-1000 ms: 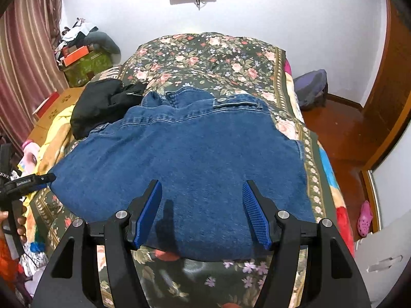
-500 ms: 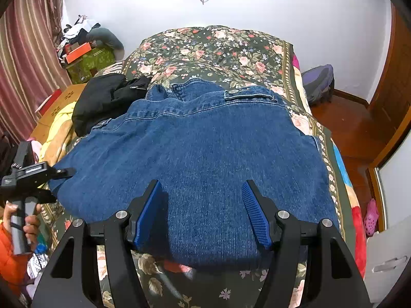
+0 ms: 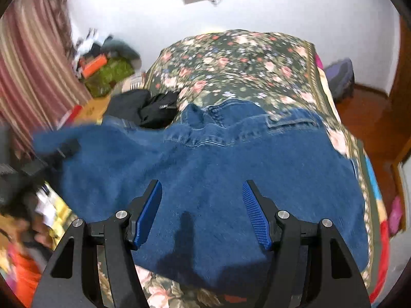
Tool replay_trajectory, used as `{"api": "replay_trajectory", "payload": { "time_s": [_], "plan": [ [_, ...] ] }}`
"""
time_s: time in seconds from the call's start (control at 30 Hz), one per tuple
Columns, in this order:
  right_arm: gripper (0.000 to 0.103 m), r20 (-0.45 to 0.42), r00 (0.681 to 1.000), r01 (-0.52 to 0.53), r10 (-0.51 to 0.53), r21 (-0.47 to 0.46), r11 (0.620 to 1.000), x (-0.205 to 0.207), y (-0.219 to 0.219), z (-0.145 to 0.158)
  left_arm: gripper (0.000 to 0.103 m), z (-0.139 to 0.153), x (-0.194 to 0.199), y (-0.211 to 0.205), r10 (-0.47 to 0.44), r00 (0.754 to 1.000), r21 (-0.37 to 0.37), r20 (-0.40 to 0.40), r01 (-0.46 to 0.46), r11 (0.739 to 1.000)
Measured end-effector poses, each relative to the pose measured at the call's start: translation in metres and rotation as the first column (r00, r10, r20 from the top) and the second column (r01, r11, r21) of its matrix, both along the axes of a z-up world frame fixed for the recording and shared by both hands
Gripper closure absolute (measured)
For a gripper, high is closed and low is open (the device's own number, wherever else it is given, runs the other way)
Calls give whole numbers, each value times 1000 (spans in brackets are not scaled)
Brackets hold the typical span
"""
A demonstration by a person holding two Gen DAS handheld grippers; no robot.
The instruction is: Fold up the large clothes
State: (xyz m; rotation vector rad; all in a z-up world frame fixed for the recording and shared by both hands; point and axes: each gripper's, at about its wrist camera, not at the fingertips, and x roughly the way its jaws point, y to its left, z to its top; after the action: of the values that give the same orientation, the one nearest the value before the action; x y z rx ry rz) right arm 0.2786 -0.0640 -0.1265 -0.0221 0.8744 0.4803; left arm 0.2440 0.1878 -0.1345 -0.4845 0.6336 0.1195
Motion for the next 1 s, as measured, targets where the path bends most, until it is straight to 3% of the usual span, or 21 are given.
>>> {"api": "replay_trajectory", "payload": {
  "time_s": [0.07, 0.13, 0.2, 0.33, 0.4, 0.5, 0.7, 0.87, 1.0],
  "plan": [
    [42, -6, 999, -39, 39, -55, 998, -2, 19, -9, 85, 25, -8, -7, -21, 997, 36, 68, 19, 999],
    [42, -66, 990, -129, 126, -51, 990, -6, 41, -25, 86, 52, -19, -19, -47, 988, 89, 146, 34, 995],
    [42, -83, 987, -143, 140, -33, 989, -8, 56, -37, 86, 68, -22, -29, -80, 978, 120, 190, 58, 991],
    [42, -244, 948, -193, 203, 64, 979, 6, 72, -57, 86, 77, -14, -53, -130, 976, 218, 175, 90, 972],
    [42, -271, 941, -184, 205, 100, 978, 8, 67, -57, 86, 73, -6, -58, -141, 978, 207, 151, 108, 972],
    [42, -190, 966, -163, 177, 83, 983, 2, 47, -40, 86, 70, -1, -64, -143, 980, 196, 140, 114, 974],
    [42, -42, 999, -33, 35, 49, 998, -12, -40, -3, 86, 84, 6, -107, -221, 964, 223, 149, 185, 957],
    [42, -14, 994, 111, -110, 34, 993, -19, -110, 8, 86, 84, 11, -174, -365, 922, 266, 130, 322, 909],
    [42, -17, 980, 200, -199, 8, 980, -27, -151, 8, 86, 61, 16, -223, -469, 880, 239, 72, 441, 865]
  ]
}}
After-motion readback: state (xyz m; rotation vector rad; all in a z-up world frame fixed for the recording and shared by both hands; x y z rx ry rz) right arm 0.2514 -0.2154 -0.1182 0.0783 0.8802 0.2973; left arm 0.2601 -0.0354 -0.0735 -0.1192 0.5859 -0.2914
